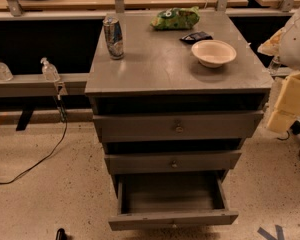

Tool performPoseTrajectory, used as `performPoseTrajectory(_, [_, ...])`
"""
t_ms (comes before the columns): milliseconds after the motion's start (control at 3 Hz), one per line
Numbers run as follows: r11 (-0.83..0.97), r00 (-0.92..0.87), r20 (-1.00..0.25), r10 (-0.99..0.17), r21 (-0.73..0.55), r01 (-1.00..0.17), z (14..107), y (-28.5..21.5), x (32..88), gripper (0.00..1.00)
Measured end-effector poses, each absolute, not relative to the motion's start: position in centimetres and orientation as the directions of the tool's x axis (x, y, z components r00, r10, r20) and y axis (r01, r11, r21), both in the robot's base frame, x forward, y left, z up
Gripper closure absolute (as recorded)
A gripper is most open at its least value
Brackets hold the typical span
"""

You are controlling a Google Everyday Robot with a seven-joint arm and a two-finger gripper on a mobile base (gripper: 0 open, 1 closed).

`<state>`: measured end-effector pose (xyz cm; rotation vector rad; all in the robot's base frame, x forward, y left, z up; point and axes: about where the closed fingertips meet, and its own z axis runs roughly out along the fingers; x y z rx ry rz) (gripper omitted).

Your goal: Close bottom drawer

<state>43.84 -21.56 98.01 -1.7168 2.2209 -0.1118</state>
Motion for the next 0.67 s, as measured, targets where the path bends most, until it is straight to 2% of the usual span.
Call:
performPoseTrajectory(333, [0.27, -0.219, -0.211, -0.953, -0.26, -0.927, 98.0, -21.6, 43.8, 0.0])
performPoseTrajectory(667, [0.316, -0.248, -0.281, -0.927, -0.227, -0.921, 95.1, -21.9, 43.4, 0.0])
